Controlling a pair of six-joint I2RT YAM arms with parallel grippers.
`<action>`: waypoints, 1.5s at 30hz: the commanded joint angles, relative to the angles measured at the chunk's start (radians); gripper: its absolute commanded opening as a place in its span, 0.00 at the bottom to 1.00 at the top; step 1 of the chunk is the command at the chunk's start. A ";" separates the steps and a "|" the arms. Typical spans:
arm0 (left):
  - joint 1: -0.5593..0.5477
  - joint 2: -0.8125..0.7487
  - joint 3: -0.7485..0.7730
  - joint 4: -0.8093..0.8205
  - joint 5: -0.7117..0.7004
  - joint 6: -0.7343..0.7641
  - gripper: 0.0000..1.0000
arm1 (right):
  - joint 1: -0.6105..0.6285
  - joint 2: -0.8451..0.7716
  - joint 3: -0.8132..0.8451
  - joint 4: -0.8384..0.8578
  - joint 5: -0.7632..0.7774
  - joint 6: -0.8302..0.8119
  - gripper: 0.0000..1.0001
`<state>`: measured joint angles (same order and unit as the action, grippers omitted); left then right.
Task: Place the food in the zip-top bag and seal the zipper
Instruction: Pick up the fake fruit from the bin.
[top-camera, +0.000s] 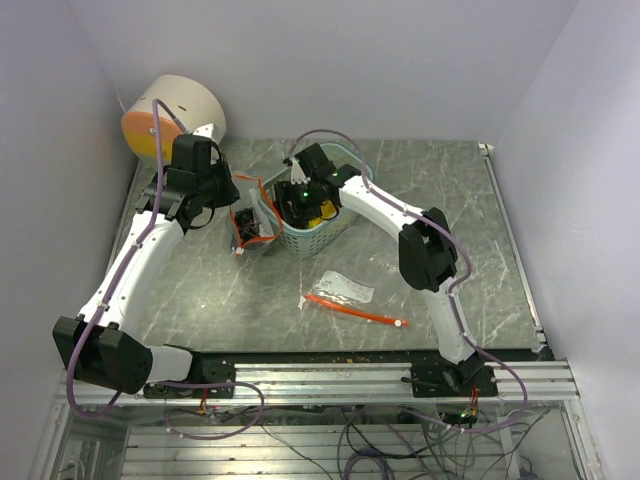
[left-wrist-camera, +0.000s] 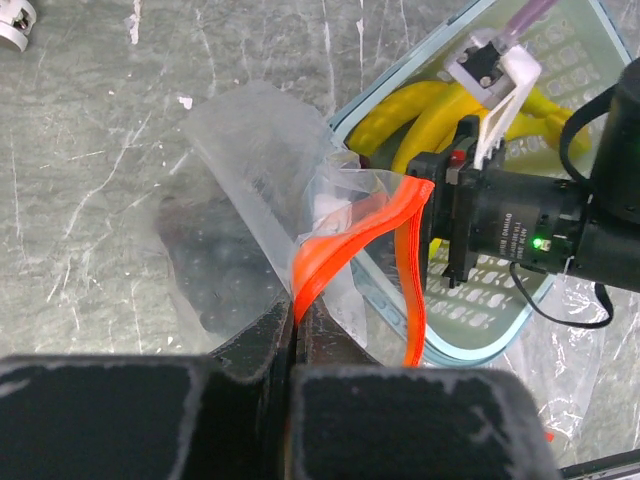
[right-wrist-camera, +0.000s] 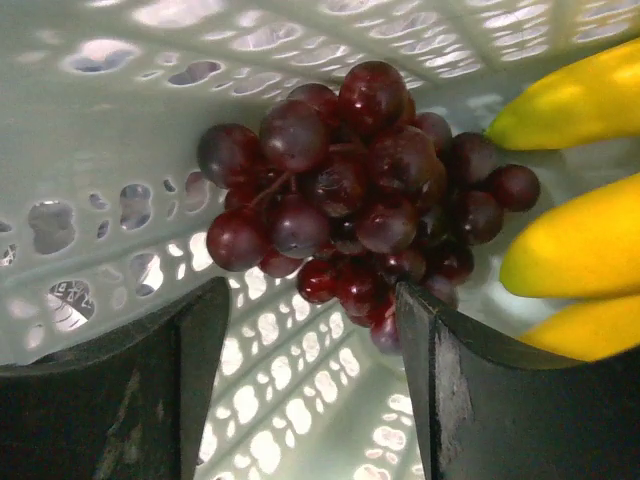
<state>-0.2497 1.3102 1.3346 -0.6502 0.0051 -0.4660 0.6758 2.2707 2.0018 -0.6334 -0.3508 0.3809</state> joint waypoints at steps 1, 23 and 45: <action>0.010 -0.016 0.052 -0.004 0.011 0.016 0.07 | 0.027 0.036 -0.022 -0.021 0.029 -0.015 0.67; 0.013 -0.018 0.043 0.000 0.016 0.016 0.07 | -0.134 -0.185 -0.109 0.138 -0.101 0.097 0.00; 0.014 -0.004 0.020 0.015 0.021 0.013 0.07 | -0.163 -0.324 0.050 0.207 -0.274 0.170 0.00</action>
<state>-0.2447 1.3102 1.3472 -0.6701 0.0051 -0.4561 0.5152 2.0281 1.9690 -0.5114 -0.5613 0.5133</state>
